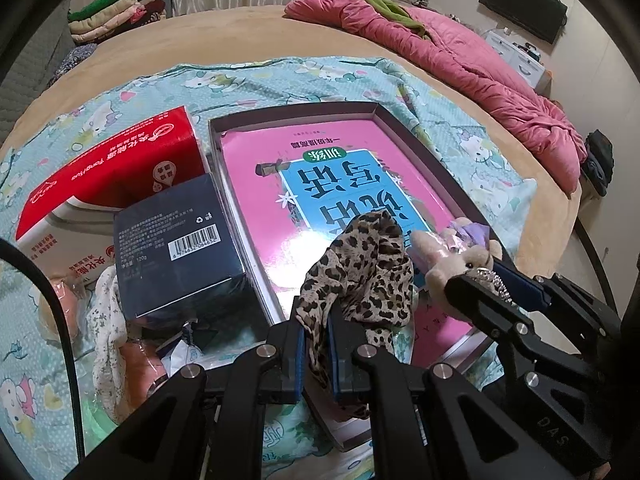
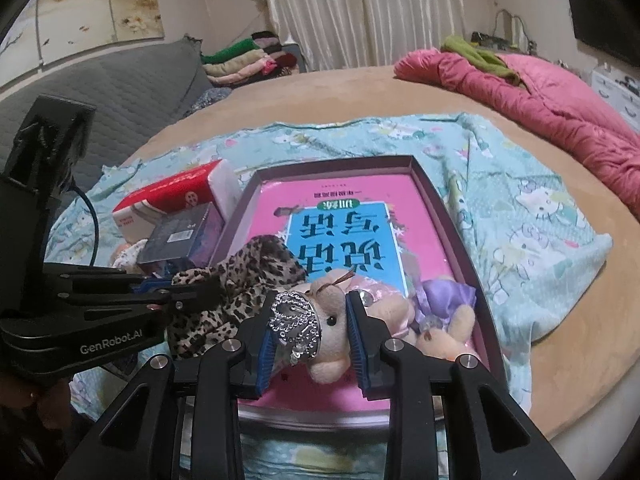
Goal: Organize soft objects
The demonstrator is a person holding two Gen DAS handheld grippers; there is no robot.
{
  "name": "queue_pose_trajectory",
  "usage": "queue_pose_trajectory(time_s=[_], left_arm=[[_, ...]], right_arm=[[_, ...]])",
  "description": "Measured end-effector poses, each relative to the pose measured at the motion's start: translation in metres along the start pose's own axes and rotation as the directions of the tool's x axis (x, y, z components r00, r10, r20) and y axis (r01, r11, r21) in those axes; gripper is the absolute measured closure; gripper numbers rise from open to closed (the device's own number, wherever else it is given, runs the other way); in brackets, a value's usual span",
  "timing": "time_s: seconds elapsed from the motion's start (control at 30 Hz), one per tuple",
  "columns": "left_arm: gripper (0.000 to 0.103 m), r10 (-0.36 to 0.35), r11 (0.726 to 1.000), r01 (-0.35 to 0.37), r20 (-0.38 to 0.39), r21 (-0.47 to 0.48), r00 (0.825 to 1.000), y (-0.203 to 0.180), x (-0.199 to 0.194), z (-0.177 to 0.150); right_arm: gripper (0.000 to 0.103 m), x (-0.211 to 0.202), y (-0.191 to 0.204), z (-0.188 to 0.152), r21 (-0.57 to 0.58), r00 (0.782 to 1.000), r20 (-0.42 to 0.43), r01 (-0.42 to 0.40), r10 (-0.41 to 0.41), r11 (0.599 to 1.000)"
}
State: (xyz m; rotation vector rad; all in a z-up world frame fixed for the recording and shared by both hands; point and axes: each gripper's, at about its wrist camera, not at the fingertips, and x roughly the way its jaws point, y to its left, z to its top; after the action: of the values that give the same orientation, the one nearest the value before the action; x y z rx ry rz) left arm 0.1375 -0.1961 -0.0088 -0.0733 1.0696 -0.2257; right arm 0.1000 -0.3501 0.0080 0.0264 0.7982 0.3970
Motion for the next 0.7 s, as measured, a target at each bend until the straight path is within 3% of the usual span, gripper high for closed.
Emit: queue_pose_trajectory(time_s=[0.6,0.7], left_arm=[[0.093,0.003,1.000,-0.003,-0.018,0.000,1.000,0.000,0.006,-0.001],[0.093,0.002,1.000,-0.002,-0.020,0.000,1.000,0.000,0.006,0.000]], right_arm=[[0.062,0.010,0.004,-0.005,-0.020,0.996,-0.090,-0.006,0.004,1.000],[0.054,0.012,0.002,-0.005,-0.004,0.995,-0.100,-0.010,0.009,1.000]])
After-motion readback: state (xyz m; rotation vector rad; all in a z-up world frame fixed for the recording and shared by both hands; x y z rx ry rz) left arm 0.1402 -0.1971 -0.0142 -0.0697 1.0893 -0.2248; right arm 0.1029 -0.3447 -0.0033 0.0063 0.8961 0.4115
